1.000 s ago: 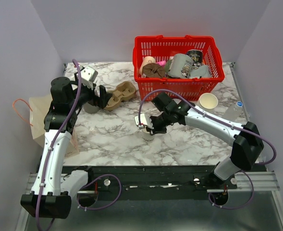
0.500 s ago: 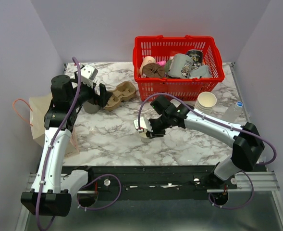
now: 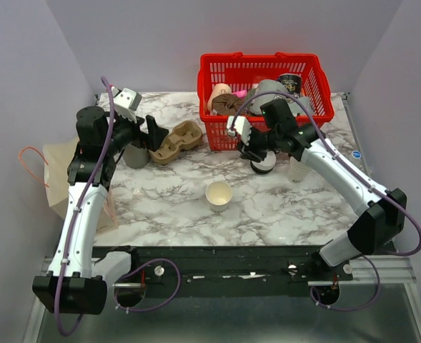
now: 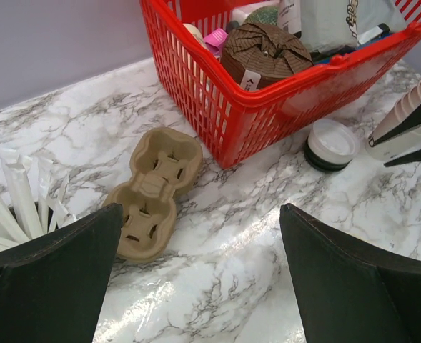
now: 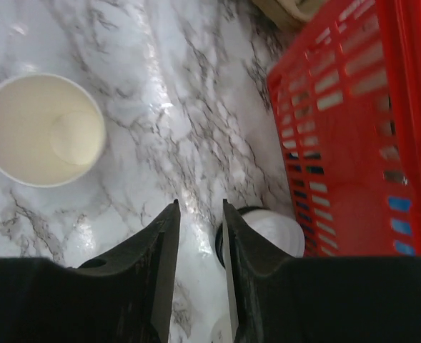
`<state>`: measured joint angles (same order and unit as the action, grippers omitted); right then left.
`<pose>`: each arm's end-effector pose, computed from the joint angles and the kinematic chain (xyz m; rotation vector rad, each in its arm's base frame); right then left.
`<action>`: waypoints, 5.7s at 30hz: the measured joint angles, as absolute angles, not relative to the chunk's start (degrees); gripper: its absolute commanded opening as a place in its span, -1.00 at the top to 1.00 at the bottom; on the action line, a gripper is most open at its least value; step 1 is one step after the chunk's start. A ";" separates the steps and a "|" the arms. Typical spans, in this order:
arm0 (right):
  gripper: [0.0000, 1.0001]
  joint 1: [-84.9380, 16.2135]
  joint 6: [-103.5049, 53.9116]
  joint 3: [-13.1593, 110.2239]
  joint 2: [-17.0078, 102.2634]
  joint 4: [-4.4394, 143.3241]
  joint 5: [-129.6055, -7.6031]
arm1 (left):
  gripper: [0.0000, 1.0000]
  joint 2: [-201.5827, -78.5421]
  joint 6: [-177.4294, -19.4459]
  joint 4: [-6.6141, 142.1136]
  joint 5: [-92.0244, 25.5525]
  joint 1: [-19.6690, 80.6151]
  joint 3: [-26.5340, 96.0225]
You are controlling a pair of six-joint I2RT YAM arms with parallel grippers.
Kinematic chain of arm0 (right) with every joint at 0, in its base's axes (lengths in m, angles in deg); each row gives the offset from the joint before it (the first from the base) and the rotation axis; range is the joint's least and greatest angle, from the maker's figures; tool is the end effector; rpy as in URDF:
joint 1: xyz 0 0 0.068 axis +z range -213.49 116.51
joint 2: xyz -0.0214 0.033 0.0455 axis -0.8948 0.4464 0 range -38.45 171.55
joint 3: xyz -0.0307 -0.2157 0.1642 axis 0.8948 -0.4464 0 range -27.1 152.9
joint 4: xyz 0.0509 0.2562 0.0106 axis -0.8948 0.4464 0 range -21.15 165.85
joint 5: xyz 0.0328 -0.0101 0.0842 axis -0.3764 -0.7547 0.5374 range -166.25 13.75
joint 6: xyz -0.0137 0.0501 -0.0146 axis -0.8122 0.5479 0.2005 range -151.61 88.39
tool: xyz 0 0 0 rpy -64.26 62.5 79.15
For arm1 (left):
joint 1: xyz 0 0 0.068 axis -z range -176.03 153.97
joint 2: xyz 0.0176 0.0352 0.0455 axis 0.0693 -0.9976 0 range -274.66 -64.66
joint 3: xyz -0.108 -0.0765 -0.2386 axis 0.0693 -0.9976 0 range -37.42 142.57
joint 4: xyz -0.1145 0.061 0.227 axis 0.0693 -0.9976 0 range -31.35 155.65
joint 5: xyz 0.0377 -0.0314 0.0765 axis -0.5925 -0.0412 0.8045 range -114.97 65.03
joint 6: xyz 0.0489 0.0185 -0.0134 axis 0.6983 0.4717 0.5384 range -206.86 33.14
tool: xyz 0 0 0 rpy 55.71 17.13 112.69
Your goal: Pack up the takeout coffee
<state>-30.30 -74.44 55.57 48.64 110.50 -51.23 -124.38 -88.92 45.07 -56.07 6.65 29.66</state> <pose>0.2673 0.1929 0.3415 -1.5860 1.6938 0.4327 0.2228 -0.0289 0.4086 0.3971 1.7564 -0.5464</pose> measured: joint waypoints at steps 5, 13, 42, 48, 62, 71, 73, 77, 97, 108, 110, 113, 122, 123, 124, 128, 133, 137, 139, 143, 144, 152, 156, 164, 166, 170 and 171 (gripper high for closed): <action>0.32 -33.10 -69.96 55.22 52.66 110.47 -57.20 | -0.97 -125.95 -91.39 47.19 -56.53 5.80 29.66; 0.37 -34.36 -63.05 55.11 59.76 109.80 -64.02 | -0.97 -128.21 -92.46 47.56 -56.59 5.56 30.82; 0.46 -34.02 -61.65 56.10 65.86 109.25 -72.65 | -0.97 -130.02 -93.80 47.58 -57.62 5.54 33.40; 0.47 -33.91 -61.96 56.10 65.90 109.25 -73.85 | -0.97 -130.04 -93.80 47.58 -57.64 5.54 33.40; 0.46 -35.44 -62.09 51.99 63.30 107.13 -78.62 | -0.97 -130.11 -93.91 47.78 -57.79 5.51 33.40; 0.39 -35.46 -62.07 51.86 63.30 106.71 -76.32 | -0.97 -130.92 -94.23 48.11 -58.06 5.43 33.40; 0.38 -35.44 -62.07 51.86 63.30 106.58 -75.45 | -0.97 -130.89 -94.23 48.13 -58.08 5.43 33.40; 0.37 -35.44 -62.09 51.83 63.30 106.15 -74.42 | -0.97 -130.89 -94.23 48.13 -58.06 5.43 33.40; 0.40 -35.44 -62.64 51.44 63.32 105.10 -74.38 | -0.97 -130.89 -94.21 48.13 -58.06 5.43 33.40; 0.39 -35.46 -66.22 43.70 53.20 100.53 -73.63 | -0.97 -130.89 -94.17 48.02 -58.08 5.34 33.40; 0.38 -35.46 -67.58 43.29 52.33 99.76 -73.35 | -0.97 -130.89 -94.21 48.02 -58.08 5.16 33.40; 0.38 -35.46 -69.22 42.98 52.59 98.93 -72.54 | -0.97 -130.89 -94.23 48.08 -58.08 5.06 33.40; 0.30 -35.46 -70.70 43.05 57.07 98.63 -71.43 | -0.97 -130.89 -94.21 48.06 -58.10 5.06 33.40; 0.30 -35.44 -70.70 43.05 57.49 98.58 -71.43 | -0.97 -130.89 -94.21 48.04 -58.10 5.06 33.40; 0.31 -35.44 -70.72 43.05 57.79 98.50 -71.45 | -0.97 -130.89 -94.21 48.02 -58.10 5.06 33.40; 0.32 -35.44 -70.70 43.05 58.32 97.97 -71.54 | -0.97 -130.89 -94.19 47.93 -58.10 5.06 33.40; 0.33 -35.44 -70.72 43.05 58.52 96.70 -72.13 | -0.97 -130.89 -94.17 47.87 -58.10 5.06 33.40; 0.34 -35.44 -70.70 43.05 59.46 96.24 -72.67 | -0.97 -130.89 -94.17 47.78 -58.08 5.06 33.40; 0.37 -35.44 -70.70 43.05 59.98 96.22 -73.02 | -0.97 -130.89 -94.17 47.76 -58.08 5.06 33.40; 0.47 -35.44 -70.66 43.05 60.40 96.16 -73.50 | -0.97 -130.89 -94.19 47.73 -58.08 5.06 33.40; 0.49 -35.44 -70.66 43.05 60.40 96.11 -73.57 | -0.97 -130.89 -94.19 47.73 -58.08 5.06 33.40; 0.77 -35.44 -70.44 43.05 60.40 95.96 -73.66 | -0.97 -130.89 -94.19 47.76 -58.10 5.06 33.40; 0.84 -35.44 -70.16 43.16 60.40 96.07 -73.66 | -0.98 -130.89 -94.19 47.76 -58.10 5.06 33.40; 0.98 -35.46 -67.66 44.47 59.35 99.72 -72.72 | -0.97 -130.89 -94.17 47.73 -58.71 5.03 33.38; 0.99 -35.46 -66.90 45.19 58.47 101.32 -71.67 | -0.97 -130.87 -93.71 47.76 -59.43 5.06 33.27; 0.99 -35.68 -66.11 46.30 56.57 103.96 -68.50 | -0.93 -130.81 -92.14 47.52 -61.81 5.06 32.62; 0.99 -35.83 -66.18 46.81 56.11 105.21 -67.01 | -0.93 -130.63 -91.31 47.34 -62.75 5.12 32.29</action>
